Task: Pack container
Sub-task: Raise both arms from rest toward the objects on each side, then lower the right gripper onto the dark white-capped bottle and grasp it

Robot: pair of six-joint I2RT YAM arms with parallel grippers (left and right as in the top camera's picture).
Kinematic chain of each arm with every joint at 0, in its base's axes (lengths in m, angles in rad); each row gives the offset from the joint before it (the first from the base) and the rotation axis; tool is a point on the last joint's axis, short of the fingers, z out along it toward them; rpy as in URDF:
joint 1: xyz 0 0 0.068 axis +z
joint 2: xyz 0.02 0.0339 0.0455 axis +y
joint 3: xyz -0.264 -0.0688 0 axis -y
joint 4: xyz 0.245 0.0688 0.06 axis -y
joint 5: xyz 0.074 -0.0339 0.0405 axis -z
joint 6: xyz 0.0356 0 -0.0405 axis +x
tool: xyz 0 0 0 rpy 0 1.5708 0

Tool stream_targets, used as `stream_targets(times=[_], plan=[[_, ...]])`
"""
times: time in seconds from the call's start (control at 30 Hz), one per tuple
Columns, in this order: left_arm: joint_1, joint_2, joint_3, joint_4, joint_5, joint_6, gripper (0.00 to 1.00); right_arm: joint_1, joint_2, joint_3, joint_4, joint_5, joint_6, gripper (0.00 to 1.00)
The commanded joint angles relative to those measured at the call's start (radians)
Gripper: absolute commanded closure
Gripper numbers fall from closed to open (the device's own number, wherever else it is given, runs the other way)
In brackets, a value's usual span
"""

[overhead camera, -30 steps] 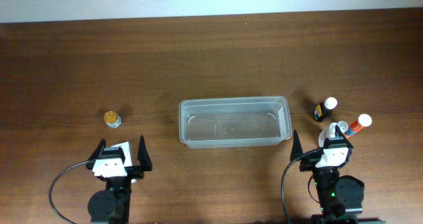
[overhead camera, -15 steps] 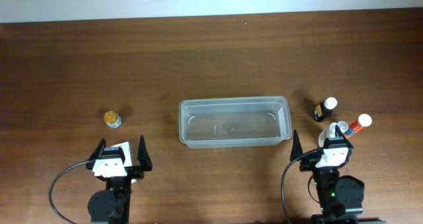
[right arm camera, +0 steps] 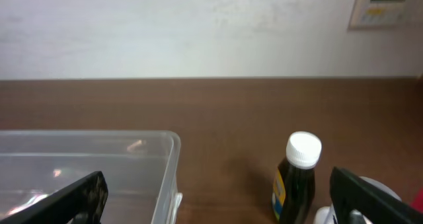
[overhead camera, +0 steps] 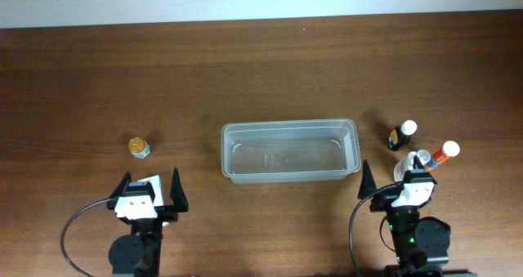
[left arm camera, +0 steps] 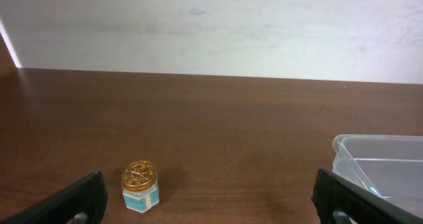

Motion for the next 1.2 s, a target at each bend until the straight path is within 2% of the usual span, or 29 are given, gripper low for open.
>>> stream_targets(times=[0.0,0.2,0.33,0.43,0.53,0.57,0.73,0.83,1.0,1.17], plan=[[0.006,0.024,0.09,-0.083,-0.004,-0.027,0.01,-0.004,0.004,0.092,-0.095,0.005,0.058,0.02],[0.006,0.227,0.304,-0.255,-0.004,-0.027,0.01,-0.004,0.147,0.313,-0.281,0.039,0.058,0.02],[0.006,0.447,0.506,-0.388,-0.003,-0.027,0.01,-0.005,0.362,0.551,-0.455,0.039,0.058,0.02],[0.006,0.63,0.679,-0.525,0.007,-0.03,0.01,-0.006,0.573,0.776,-0.646,0.039,0.084,0.02],[0.006,0.843,0.879,-0.724,0.041,-0.029,0.01,-0.006,0.84,1.052,-0.874,0.039,0.084,0.02],[0.006,0.953,0.975,-0.816,0.077,-0.029,0.01,-0.006,0.971,1.192,-0.981,0.038,0.084,0.02],[0.006,1.131,1.093,-0.925,0.099,-0.029,0.01,-0.013,1.213,1.455,-1.133,0.043,0.046,0.02],[0.006,1.186,1.094,-0.928,0.099,-0.029,0.01,-0.063,1.32,1.526,-1.153,0.042,0.047,0.02],[0.006,1.233,1.094,-0.932,0.099,-0.029,0.01,-0.185,1.471,1.528,-1.165,-0.015,0.045,0.02],[0.006,1.234,1.094,-0.918,0.098,-0.029,0.01,-0.245,1.661,1.528,-1.189,-0.082,-0.053,0.01]])
